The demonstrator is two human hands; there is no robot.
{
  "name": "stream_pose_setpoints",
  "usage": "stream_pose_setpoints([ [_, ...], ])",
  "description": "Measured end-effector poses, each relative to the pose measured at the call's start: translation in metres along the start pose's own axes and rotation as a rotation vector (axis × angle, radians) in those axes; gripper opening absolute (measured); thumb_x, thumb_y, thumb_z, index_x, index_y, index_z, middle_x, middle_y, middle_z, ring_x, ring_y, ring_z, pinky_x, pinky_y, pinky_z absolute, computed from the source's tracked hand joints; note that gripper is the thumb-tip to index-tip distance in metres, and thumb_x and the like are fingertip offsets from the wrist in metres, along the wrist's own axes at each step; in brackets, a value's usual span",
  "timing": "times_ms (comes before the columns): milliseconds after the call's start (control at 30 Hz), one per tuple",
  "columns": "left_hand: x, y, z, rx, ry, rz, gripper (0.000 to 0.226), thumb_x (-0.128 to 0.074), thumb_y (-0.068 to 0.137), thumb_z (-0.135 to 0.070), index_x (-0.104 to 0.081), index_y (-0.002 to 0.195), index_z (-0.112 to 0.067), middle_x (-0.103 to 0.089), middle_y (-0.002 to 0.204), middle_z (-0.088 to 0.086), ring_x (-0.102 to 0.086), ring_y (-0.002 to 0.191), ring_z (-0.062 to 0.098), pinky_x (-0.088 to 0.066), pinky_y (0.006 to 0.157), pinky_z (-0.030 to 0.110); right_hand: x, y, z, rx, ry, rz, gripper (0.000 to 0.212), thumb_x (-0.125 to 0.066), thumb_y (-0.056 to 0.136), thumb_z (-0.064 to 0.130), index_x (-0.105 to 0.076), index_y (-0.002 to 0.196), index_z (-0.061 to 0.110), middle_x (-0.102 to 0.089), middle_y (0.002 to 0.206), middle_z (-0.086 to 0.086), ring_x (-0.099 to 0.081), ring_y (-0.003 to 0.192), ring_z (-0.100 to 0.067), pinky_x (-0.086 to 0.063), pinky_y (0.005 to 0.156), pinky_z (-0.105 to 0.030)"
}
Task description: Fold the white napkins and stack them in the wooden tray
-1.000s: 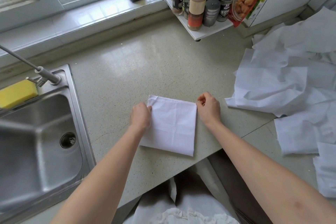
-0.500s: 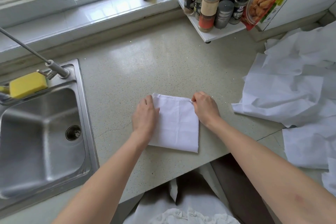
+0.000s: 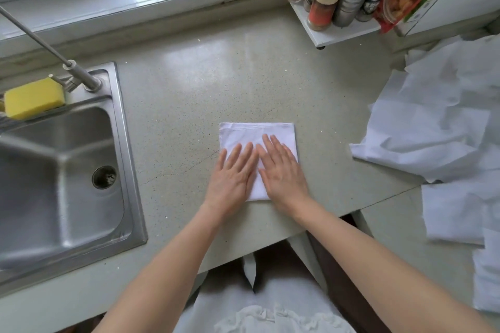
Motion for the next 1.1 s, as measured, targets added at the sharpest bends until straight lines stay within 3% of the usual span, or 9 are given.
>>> stream_pose_setpoints([
  [100, -0.003, 0.001, 0.005, -0.049, 0.016, -0.015, 0.060, 0.008, 0.096, -0.047, 0.001, 0.151, -0.023, 0.003, 0.158, -0.005, 0.007, 0.146, 0.017, 0.008, 0.118, 0.038, -0.011, -0.035, -0.015, -0.033, -0.070, 0.144, 0.062, -0.011, 0.098, 0.045, -0.003, 0.153, 0.019, 0.002, 0.161, -0.002, 0.004, 0.148, -0.017, 0.004, 0.118, -0.035],
  [233, -0.005, -0.003, 0.012, -0.085, 0.021, 0.011, 0.066, 0.005, 0.094, -0.052, 0.006, 0.152, -0.020, 0.010, 0.159, -0.003, 0.014, 0.146, 0.017, 0.011, 0.118, 0.037, -0.008, -0.042, -0.030, -0.102, -0.120, 0.194, 0.066, 0.003, 0.091, 0.051, 0.018, 0.149, 0.021, 0.023, 0.156, 0.001, 0.022, 0.144, -0.012, 0.014, 0.116, -0.032],
  [467, -0.003, -0.001, 0.017, -0.157, 0.123, 0.065, 0.091, 0.004, 0.084, -0.072, 0.016, 0.150, -0.010, 0.020, 0.157, 0.008, 0.019, 0.145, 0.024, 0.007, 0.119, 0.045, 0.008, -0.066, -0.037, 0.036, -0.164, 0.339, 0.088, 0.034, 0.072, 0.064, 0.026, 0.146, 0.017, 0.033, 0.152, 0.001, 0.029, 0.140, -0.012, 0.013, 0.118, -0.034],
  [600, 0.001, -0.004, 0.028, -0.258, 0.192, 0.091, 0.103, 0.000, 0.078, -0.083, 0.019, 0.149, -0.011, 0.022, 0.156, 0.011, 0.023, 0.144, 0.026, 0.008, 0.119, 0.045, 0.010, -0.065, -0.039, 0.022, -0.143, 0.396, 0.081, 0.019, 0.078, 0.062, 0.028, 0.145, 0.019, 0.034, 0.151, 0.001, 0.029, 0.140, -0.012, 0.011, 0.119, -0.035],
  [767, 0.008, 0.000, 0.028, -0.233, 0.048, 0.217, 0.109, -0.017, 0.073, -0.087, 0.023, 0.148, -0.020, 0.030, 0.154, 0.003, 0.031, 0.140, 0.020, 0.017, 0.116, 0.040, 0.011, -0.067, -0.036, 0.015, -0.136, 0.388, 0.080, 0.016, 0.078, 0.060, 0.026, 0.146, 0.019, 0.032, 0.152, -0.001, 0.028, 0.141, -0.012, 0.013, 0.118, -0.035],
  [900, 0.022, 0.007, 0.034, -0.284, 0.044, 0.357, 0.115, -0.041, 0.076, -0.081, 0.024, 0.148, -0.021, 0.032, 0.153, 0.002, 0.031, 0.140, 0.019, 0.016, 0.117, 0.039, 0.016, -0.068, -0.029, 0.009, -0.218, 0.371, 0.077, 0.013, 0.083, 0.057, 0.018, 0.148, 0.017, 0.023, 0.155, -0.006, 0.017, 0.145, -0.018, 0.008, 0.119, -0.035],
  [967, 0.028, 0.007, 0.035, -0.284, 0.061, 0.380, 0.117, -0.049, 0.075, -0.078, 0.021, 0.150, -0.021, 0.028, 0.155, 0.002, 0.027, 0.142, 0.019, 0.012, 0.118, 0.038, 0.018, -0.067, -0.022, 0.016, -0.279, 0.306, 0.066, -0.008, 0.096, 0.043, -0.003, 0.152, 0.007, 0.001, 0.157, -0.018, -0.006, 0.147, -0.029, -0.008, 0.118, -0.039],
  [1033, 0.036, 0.007, 0.028, -0.278, 0.072, 0.338, 0.116, -0.056, 0.075, -0.074, 0.009, 0.153, -0.018, 0.016, 0.159, 0.004, 0.014, 0.147, 0.022, 0.000, 0.120, 0.036, 0.020, -0.058, -0.019, 0.070, -0.377, 0.195, 0.052, -0.038, 0.091, 0.015, -0.042, 0.139, -0.002, -0.041, 0.139, -0.032, -0.047, 0.127, -0.041, -0.040, 0.104, -0.045],
  [1100, 0.044, 0.005, 0.017, -0.316, 0.103, 0.271, 0.107, -0.063, 0.077, -0.064, -0.006, 0.153, -0.014, -0.002, 0.160, 0.005, -0.004, 0.147, 0.022, -0.018, 0.116, 0.032, 0.027, -0.047, -0.017, 0.118, -0.464, 0.168, 0.049, -0.048, 0.072, 0.003, -0.063, 0.118, -0.001, -0.063, 0.109, -0.031, -0.066, 0.092, -0.039, -0.055, 0.077, -0.040],
])
Point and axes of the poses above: each hand's wrist, its own y-axis towards the middle knuckle, its own x-axis out of the back of the hand, z = x × y, the point moved 1 cm from there along y, towards the middle knuckle
